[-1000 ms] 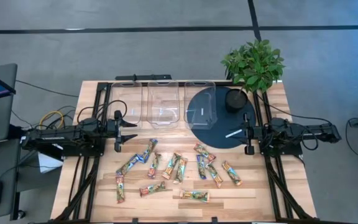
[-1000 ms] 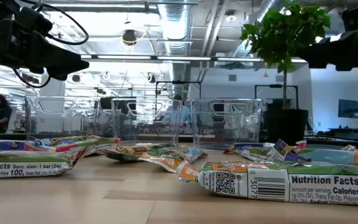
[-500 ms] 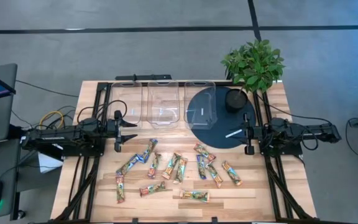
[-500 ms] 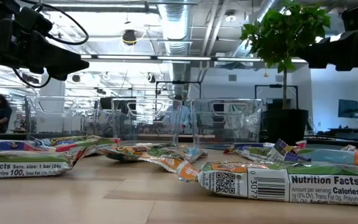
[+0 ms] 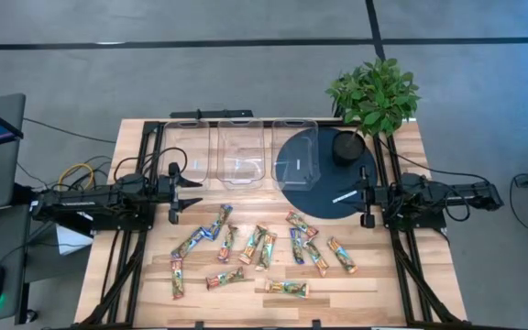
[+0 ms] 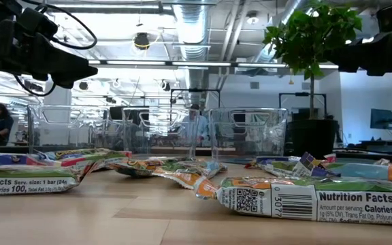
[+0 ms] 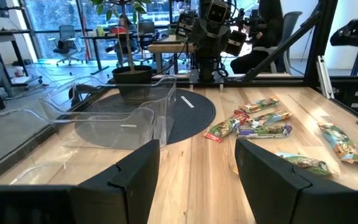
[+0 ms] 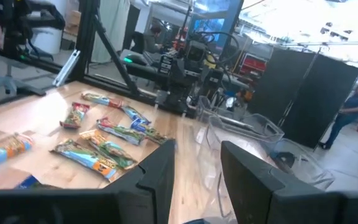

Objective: Pick and place Granola Bars by type
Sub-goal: Put the orange chocolate chip into the right transparent bin

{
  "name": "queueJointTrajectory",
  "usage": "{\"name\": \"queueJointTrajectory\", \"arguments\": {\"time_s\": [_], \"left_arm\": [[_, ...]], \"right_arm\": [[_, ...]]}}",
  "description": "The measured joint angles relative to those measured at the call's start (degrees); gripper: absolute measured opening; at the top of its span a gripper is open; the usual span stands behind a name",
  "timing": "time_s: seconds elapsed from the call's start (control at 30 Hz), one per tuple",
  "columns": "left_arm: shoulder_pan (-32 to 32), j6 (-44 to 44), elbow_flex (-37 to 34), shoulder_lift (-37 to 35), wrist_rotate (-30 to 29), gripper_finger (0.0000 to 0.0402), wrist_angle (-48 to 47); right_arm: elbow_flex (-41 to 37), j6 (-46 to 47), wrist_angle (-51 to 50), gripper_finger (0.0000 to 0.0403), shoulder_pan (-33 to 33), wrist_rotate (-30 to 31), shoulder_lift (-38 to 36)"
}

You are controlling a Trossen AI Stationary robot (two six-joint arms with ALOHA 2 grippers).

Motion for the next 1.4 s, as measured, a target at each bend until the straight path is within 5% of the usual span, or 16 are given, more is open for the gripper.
{"name": "queueJointTrajectory", "arguments": {"time_s": [0.47,0.93,1.4], "left_arm": [[0.0,-3.2,0.0,0.0,-2.7,0.0206,1.4],[0.0,2.6,0.0,0.0,-6.2,0.0206,1.3],[0.0,5.5,0.0,0.0,-5.7,0.0206,0.8]], "right_arm": [[0.0,16.9,1.8,0.0124,1.9,-0.2,0.0],[0.6,15.3,15.5,0.0124,2.8,-0.5,0.2],[15.2,0.3,19.8,0.0124,8.2,9.7,27.7]]}}
